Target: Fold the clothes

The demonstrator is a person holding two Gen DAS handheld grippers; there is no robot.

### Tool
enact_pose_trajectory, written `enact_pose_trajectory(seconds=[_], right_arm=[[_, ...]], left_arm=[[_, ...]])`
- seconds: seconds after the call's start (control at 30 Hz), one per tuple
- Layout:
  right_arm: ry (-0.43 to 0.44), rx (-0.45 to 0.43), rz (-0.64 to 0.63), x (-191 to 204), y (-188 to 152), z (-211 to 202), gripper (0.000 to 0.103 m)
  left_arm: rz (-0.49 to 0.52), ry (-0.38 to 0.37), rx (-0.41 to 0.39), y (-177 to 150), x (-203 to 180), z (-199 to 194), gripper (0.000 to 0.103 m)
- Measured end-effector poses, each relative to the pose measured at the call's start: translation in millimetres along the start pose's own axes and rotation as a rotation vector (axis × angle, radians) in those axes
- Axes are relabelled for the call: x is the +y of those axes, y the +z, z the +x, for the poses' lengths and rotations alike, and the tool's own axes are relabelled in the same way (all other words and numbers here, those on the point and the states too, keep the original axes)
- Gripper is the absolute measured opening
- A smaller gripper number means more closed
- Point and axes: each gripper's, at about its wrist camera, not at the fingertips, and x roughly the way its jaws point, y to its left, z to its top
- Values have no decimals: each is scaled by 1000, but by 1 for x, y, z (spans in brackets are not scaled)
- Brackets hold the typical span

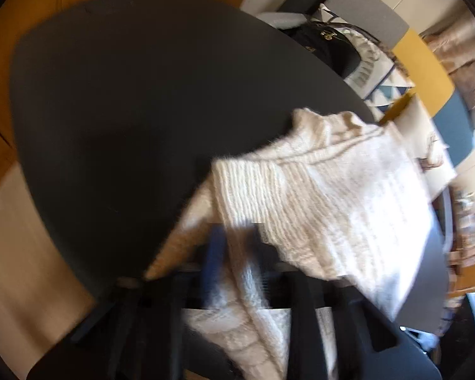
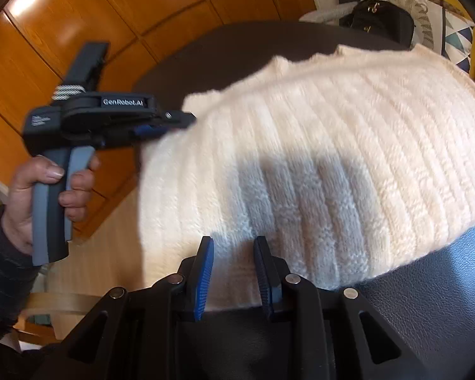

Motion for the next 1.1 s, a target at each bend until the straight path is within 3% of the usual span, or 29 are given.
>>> enact_pose_trajectory(seconds=[0.2, 0.37, 0.5, 0.6, 0.63, 0.9, 0.97, 1.1], right_arm=[[-25, -6, 4, -9, 6, -6, 26], [-68, -21, 31, -23, 9, -13, 26], [-55, -30, 36, -29, 10, -15, 26], [-42, -34, 42, -32, 12, -18, 26], [-43, -29, 39, -32, 12, -17, 26], [-49, -43, 23, -29, 8, -29, 26], [-51, -50, 22, -30, 8, -33, 26], [-56, -64, 35, -35, 11, -34, 26]], left_arm=[[3, 85, -88, -4, -2, -19, 4], [-13, 161, -70, -9, 12, -13, 0], [-127, 5, -57, -12, 37, -22, 0], [-139, -99, -47, -7, 41, -28, 18], [-148, -103, -31, -6, 42, -26, 23], [-215, -111, 93, 8, 50, -1, 24], [-246, -106, 96, 11, 53, 0, 24], [-197, -87, 62, 9, 44, -6, 24]])
